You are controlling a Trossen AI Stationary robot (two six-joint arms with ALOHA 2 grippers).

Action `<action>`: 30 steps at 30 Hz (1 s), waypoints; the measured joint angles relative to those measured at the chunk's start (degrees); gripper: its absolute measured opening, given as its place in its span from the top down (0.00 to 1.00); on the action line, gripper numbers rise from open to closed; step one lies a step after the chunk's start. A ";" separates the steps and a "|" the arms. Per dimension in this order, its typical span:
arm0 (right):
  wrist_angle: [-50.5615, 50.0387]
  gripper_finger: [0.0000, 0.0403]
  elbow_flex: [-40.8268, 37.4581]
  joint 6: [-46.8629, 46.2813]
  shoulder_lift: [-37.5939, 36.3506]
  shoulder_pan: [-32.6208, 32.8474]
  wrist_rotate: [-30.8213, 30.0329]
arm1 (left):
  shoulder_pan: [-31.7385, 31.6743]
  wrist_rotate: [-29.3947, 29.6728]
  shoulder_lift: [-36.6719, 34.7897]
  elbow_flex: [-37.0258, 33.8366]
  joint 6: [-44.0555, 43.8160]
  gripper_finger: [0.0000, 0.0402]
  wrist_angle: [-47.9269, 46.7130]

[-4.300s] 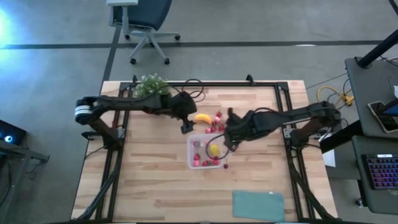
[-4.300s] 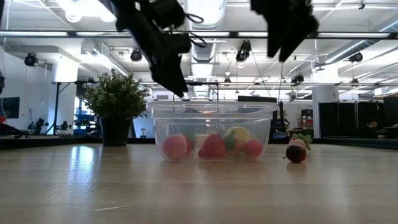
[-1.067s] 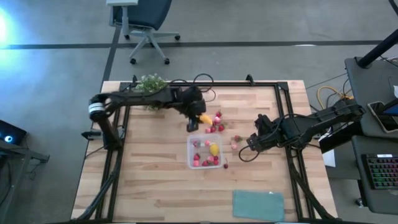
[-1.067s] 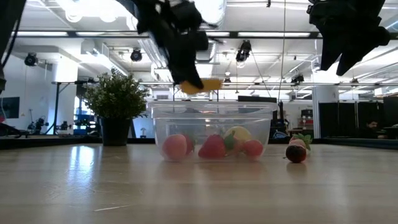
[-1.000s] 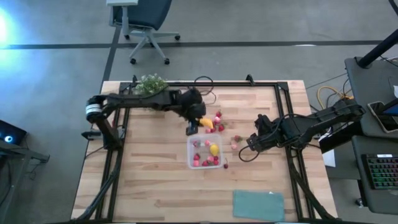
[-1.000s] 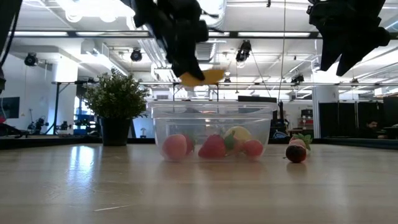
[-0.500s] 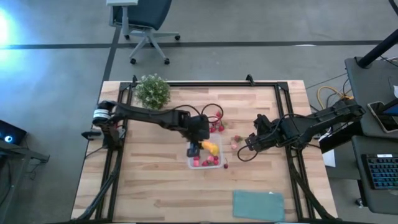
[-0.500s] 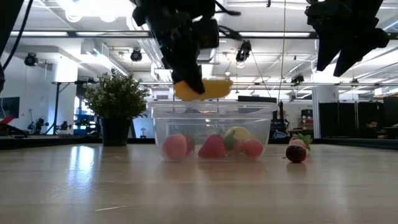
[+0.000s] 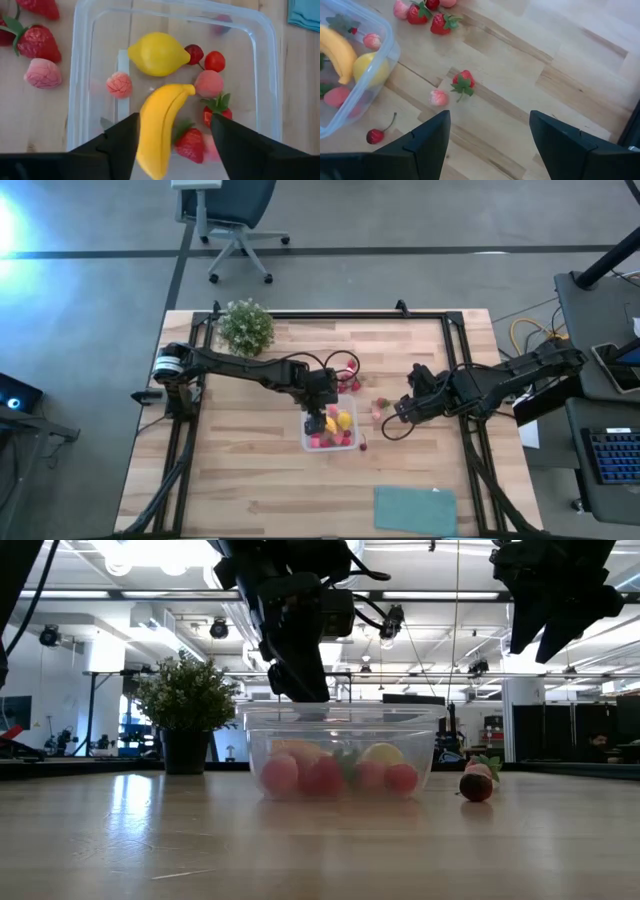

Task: Pick and placing Produce into tupperware
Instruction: Put the red strawberry into the transparent container

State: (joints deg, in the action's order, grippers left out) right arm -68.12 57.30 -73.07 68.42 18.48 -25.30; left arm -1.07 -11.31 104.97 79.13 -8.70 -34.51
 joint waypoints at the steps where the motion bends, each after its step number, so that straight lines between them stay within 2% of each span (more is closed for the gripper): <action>1: 0.01 0.34 0.00 0.07 0.00 -0.02 0.00 | 0.01 0.00 0.00 0.00 0.00 0.41 -0.02; 4: 0.01 0.34 0.00 0.20 0.00 -0.02 0.00 | 0.01 0.45 -0.38 -0.02 0.02 0.36 -0.31; 8: 0.38 0.34 0.00 1.57 0.00 -0.54 0.65 | -0.05 4.15 -2.92 0.07 0.50 0.35 -0.87; 13: 2.39 0.34 -0.06 4.32 0.19 -4.51 3.01 | -0.05 6.65 -7.89 0.55 1.20 0.35 -0.59; 21: 12.34 0.34 -0.11 16.11 3.64 -17.81 9.91 | -0.05 10.89 -17.05 0.24 1.50 0.35 -0.55; 26: 19.46 0.34 -0.13 23.20 9.47 -28.05 16.85 | -0.07 14.17 -20.55 0.17 0.01 0.35 -1.43; 30: 24.65 0.34 0.94 28.05 15.98 -33.37 21.54 | -0.09 14.94 -21.41 0.00 -0.76 0.35 -3.69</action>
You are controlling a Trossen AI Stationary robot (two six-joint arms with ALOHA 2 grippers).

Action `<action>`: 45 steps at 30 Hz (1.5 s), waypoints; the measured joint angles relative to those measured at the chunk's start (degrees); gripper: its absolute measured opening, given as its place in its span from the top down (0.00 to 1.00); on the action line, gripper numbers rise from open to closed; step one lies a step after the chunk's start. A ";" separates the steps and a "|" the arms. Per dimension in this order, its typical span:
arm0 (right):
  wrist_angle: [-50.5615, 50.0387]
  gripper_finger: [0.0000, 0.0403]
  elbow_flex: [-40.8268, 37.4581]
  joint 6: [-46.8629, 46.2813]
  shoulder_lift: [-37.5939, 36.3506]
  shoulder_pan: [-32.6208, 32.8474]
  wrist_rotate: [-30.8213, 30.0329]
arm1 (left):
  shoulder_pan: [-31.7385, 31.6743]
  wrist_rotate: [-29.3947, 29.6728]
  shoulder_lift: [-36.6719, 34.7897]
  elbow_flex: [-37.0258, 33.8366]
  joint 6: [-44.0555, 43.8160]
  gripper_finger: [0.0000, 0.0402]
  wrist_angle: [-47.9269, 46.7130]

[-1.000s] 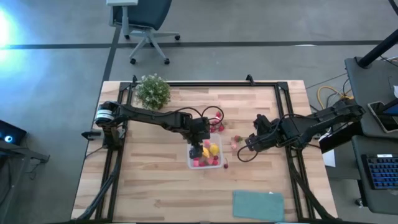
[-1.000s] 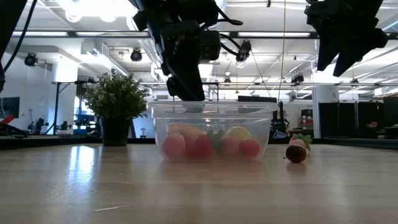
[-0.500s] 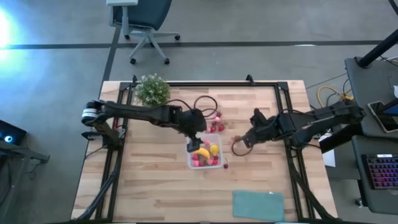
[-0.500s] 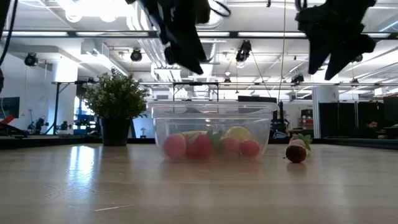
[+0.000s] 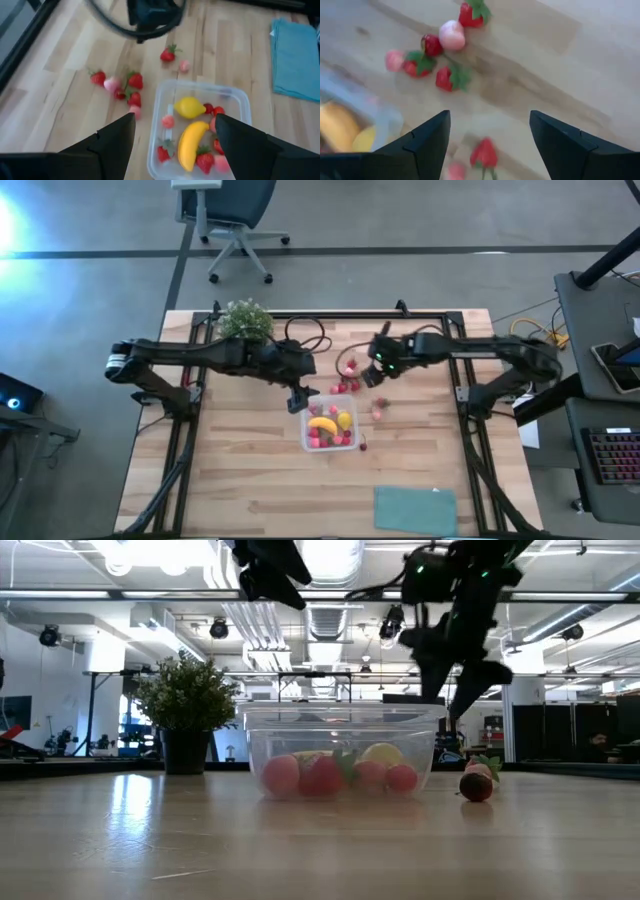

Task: Pick and placing Produce into tupperware
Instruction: Put the red strawberry into the transparent container

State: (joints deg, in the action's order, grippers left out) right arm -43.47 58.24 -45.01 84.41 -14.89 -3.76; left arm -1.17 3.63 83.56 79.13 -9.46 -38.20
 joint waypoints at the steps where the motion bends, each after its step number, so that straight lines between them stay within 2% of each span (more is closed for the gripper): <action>1: 0.52 0.35 0.88 1.29 1.71 -0.70 0.10 | 0.01 0.00 -0.08 0.00 -0.69 0.35 -1.52; 5: 0.68 0.34 5.52 7.26 8.02 -2.16 -0.70 | 0.02 1.42 0.06 -0.04 -2.17 0.35 -6.04; 12: 0.69 0.26 16.19 12.47 17.69 -5.20 -3.54 | 0.04 4.45 0.47 -0.78 -2.24 0.35 -9.14; 17: -0.56 0.22 20.87 13.52 23.39 -7.78 0.87 | 0.04 4.86 0.45 -2.29 -2.27 0.35 -8.84; 21: -1.32 0.22 21.35 12.56 25.77 -8.32 1.67 | 0.05 5.06 0.34 -3.81 -2.52 0.35 -8.89; 37: -0.32 0.32 22.29 8.61 30.65 -8.29 2.66 | 0.04 6.81 0.35 -4.68 -2.02 0.35 -8.78; 45: 0.80 0.36 22.81 8.39 30.99 -8.31 2.39 | 0.07 6.79 0.36 -4.70 -2.23 0.35 -8.72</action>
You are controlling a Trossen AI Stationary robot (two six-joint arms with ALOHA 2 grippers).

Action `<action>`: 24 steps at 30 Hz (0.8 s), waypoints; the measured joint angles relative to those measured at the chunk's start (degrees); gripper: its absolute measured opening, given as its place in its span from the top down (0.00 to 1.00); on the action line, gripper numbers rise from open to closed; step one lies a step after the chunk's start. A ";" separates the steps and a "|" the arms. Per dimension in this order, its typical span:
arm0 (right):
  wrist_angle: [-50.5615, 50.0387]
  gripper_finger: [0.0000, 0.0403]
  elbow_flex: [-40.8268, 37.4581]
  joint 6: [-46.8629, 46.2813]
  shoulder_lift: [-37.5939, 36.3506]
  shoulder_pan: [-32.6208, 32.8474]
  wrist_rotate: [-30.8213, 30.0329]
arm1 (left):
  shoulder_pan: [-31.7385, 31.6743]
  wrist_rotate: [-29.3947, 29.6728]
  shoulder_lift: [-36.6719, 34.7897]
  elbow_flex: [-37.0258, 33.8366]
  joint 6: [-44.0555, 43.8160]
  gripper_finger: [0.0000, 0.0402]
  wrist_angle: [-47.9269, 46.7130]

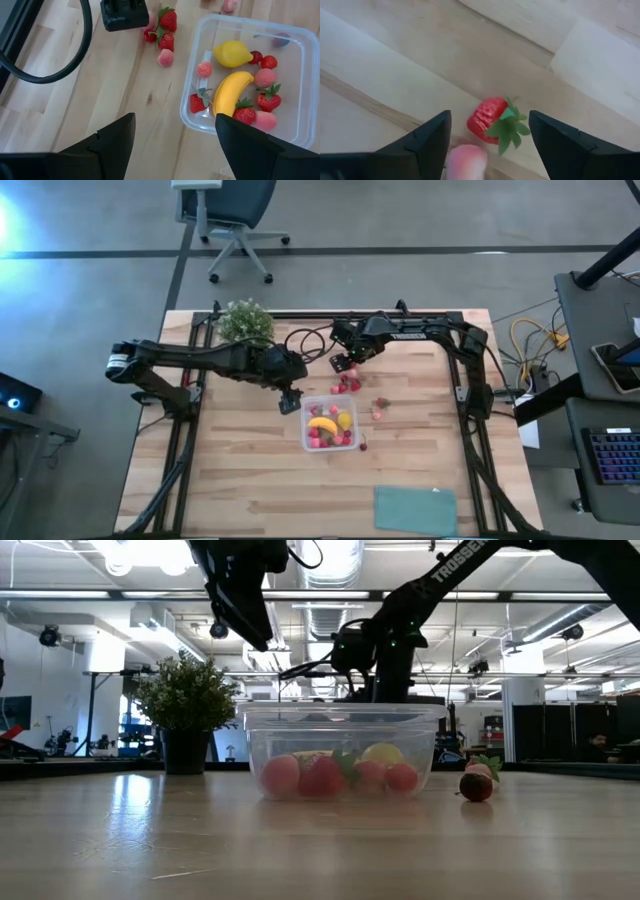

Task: Pick and placing Produce into tupperware
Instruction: Put the red strawberry into the transparent container

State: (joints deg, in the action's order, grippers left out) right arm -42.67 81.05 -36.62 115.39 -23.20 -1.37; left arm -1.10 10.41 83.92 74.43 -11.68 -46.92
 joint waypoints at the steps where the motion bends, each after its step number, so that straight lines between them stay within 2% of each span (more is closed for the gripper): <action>1: 0.10 0.37 -0.25 0.00 -0.02 0.01 -0.14 | 0.00 0.00 0.00 0.00 0.00 0.35 0.00; 17: 1.86 0.56 -2.27 0.00 -0.06 -0.20 -0.30 | 0.04 -0.02 0.00 -0.04 0.02 0.35 0.42; 24: 4.37 0.61 -3.83 0.00 -0.09 -0.20 -0.37 | 0.04 -0.02 0.02 -0.04 0.02 0.35 0.44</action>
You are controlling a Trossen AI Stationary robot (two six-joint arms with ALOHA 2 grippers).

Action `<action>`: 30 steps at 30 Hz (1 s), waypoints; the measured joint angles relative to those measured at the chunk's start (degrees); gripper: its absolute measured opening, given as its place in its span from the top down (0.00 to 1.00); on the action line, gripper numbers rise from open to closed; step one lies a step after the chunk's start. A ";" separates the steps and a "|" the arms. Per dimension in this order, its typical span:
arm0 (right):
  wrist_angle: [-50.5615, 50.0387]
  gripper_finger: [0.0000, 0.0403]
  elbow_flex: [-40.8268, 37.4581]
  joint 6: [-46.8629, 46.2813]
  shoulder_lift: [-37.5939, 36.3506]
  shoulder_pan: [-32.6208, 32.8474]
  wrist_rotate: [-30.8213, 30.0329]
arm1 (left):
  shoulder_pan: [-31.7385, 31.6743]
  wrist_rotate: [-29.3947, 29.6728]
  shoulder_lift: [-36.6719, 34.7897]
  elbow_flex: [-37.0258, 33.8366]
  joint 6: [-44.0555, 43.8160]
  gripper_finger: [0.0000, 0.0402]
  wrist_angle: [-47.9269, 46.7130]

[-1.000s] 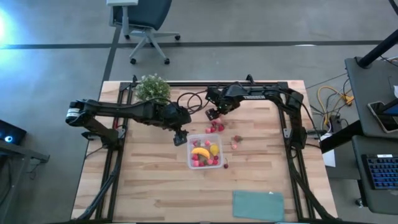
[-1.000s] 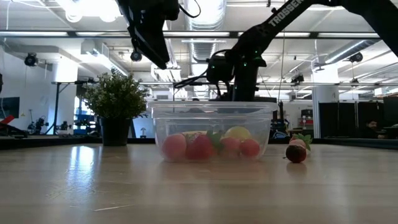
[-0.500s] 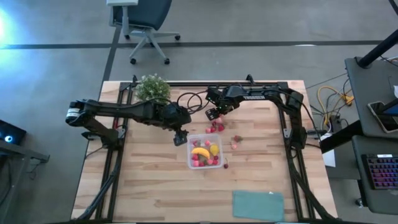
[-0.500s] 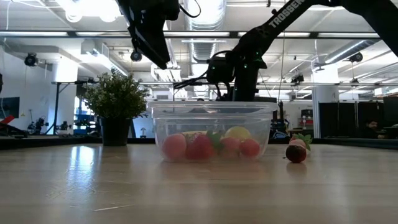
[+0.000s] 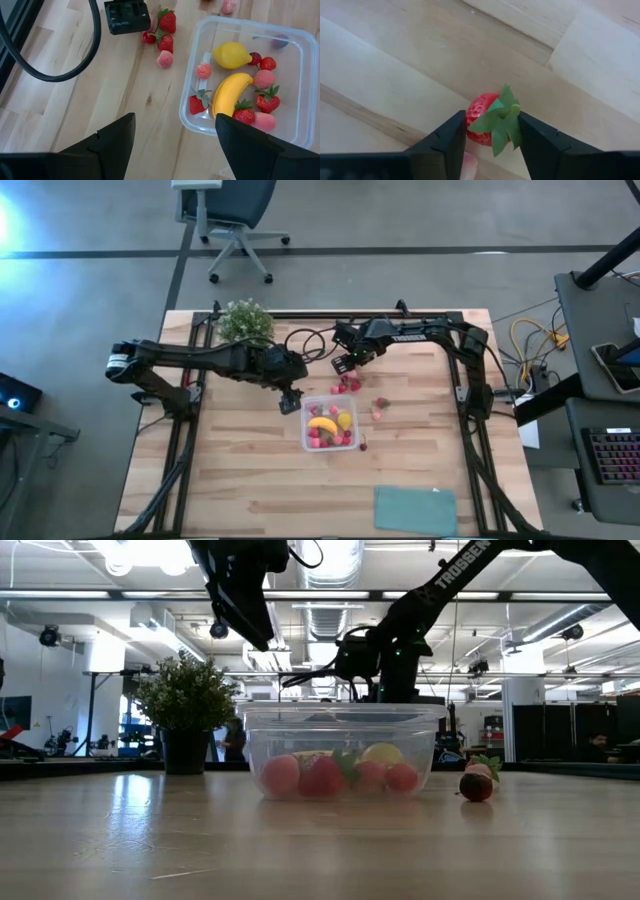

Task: Pick and placing Produce into tupperware
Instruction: Put the red strawberry into the transparent container

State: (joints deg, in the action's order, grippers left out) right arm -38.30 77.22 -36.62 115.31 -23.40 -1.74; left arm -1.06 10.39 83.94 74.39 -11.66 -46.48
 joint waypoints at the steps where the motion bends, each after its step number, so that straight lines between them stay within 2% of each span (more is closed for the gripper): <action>1: 0.02 0.61 -0.06 0.01 -0.01 0.00 0.00 | -0.01 -0.02 0.00 0.00 0.00 0.35 0.00; 12: -0.42 0.65 0.82 1.60 -0.73 0.41 -1.11 | -0.02 -0.02 0.00 -0.02 0.05 0.35 0.03; 18: -1.88 0.64 1.41 2.25 -7.06 3.14 1.43 | -0.04 -0.04 0.00 -0.27 1.43 0.35 0.07; 23: -4.44 0.64 1.41 6.05 -14.44 9.33 8.75 | -0.04 -0.06 -0.11 -1.37 1.63 0.35 0.07; 30: -6.65 0.63 1.39 3.37 -17.65 21.57 9.70 | 0.07 -0.24 -1.73 -4.00 1.65 0.35 0.16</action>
State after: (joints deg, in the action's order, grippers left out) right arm -44.95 78.61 -33.25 97.66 -1.82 7.96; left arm -0.99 10.15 82.21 70.39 -10.01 -46.31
